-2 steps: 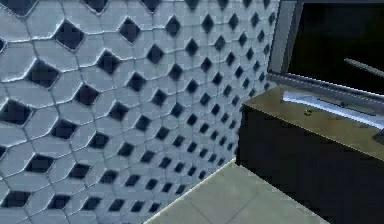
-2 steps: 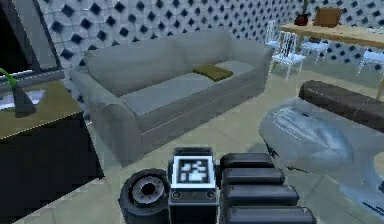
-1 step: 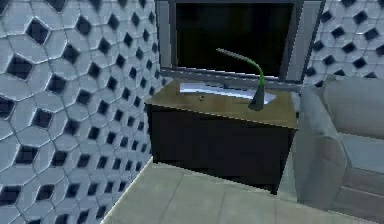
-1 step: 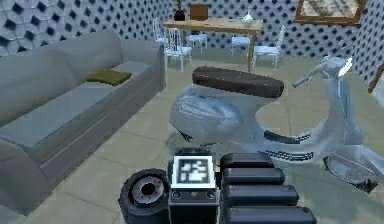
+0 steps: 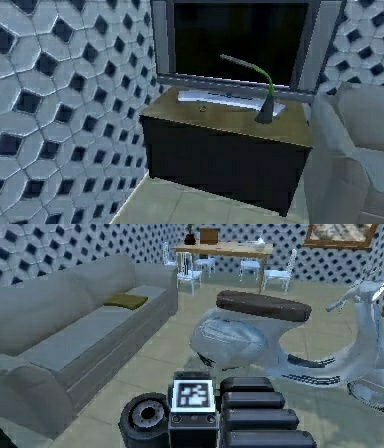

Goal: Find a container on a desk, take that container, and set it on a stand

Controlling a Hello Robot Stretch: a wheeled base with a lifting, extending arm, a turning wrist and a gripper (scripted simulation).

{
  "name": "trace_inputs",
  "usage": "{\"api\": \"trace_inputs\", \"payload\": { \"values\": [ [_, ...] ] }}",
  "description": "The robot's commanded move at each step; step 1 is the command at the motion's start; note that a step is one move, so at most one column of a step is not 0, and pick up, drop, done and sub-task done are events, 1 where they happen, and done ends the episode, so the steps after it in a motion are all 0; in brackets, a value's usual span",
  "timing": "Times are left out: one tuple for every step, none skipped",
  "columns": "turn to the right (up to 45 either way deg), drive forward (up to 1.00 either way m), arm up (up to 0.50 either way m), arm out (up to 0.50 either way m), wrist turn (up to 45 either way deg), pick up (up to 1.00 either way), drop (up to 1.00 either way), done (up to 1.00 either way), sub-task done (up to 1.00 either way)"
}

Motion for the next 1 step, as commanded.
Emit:
{"api": "trace_inputs", "payload": {
  "values": [
    [0.0, 0.75, 0.0, 0.0, 0.0, 0.0, 0.0, 0.0, 0.0]
  ]
}}
